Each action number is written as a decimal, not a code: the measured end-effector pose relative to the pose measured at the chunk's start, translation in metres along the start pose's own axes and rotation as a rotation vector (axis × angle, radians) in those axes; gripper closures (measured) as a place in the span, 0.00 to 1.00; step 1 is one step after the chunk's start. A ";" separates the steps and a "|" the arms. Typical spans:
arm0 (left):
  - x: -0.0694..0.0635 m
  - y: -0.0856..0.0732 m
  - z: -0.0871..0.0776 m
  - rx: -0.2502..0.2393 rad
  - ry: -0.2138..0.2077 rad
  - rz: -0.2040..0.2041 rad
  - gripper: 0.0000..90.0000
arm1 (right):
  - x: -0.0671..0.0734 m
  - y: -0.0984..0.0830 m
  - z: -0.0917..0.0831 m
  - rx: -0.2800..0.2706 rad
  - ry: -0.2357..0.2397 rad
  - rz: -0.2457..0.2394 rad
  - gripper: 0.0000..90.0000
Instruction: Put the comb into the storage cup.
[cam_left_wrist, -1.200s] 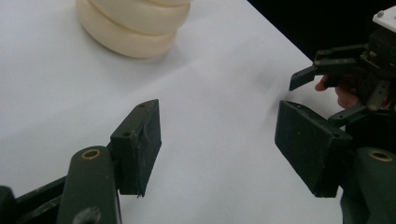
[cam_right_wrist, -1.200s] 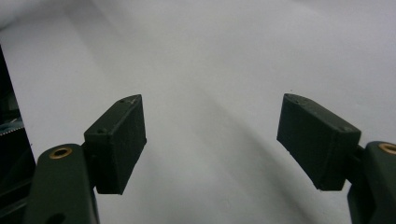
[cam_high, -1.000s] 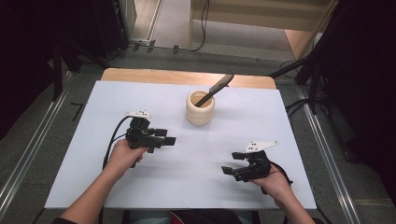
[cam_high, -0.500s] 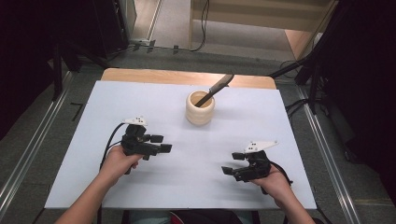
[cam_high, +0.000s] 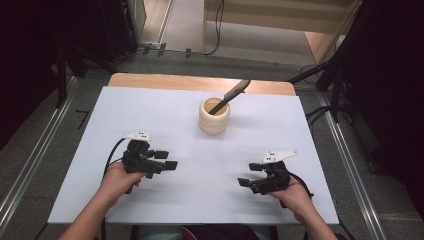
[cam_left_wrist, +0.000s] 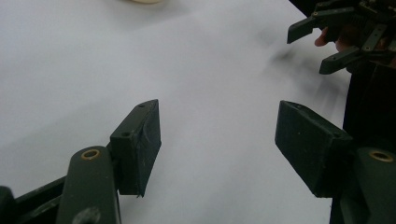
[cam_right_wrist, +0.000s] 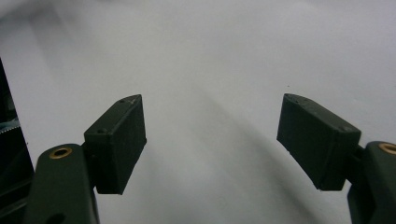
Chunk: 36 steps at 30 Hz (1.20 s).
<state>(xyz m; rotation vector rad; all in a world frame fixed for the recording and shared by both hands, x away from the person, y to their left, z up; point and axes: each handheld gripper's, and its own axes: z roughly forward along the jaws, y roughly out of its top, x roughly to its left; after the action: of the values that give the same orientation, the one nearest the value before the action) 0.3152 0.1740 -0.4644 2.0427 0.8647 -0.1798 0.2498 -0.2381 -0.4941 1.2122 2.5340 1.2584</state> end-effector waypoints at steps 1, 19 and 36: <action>0.000 -0.001 -0.001 0.005 0.003 0.004 0.36 | 0.000 0.000 0.000 0.000 -0.001 0.000 0.24; -0.007 -0.024 -0.017 0.008 0.043 0.003 0.36 | 0.000 -0.001 0.000 -0.002 -0.002 0.010 0.24; -0.011 -0.033 -0.021 0.029 0.061 0.007 0.36 | -0.001 -0.001 0.001 0.000 -0.003 0.006 0.24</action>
<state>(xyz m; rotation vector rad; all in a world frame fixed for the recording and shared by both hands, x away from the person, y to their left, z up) 0.2824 0.1967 -0.4694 2.0878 0.8974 -0.1272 0.2503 -0.2388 -0.4957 1.2220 2.5307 1.2572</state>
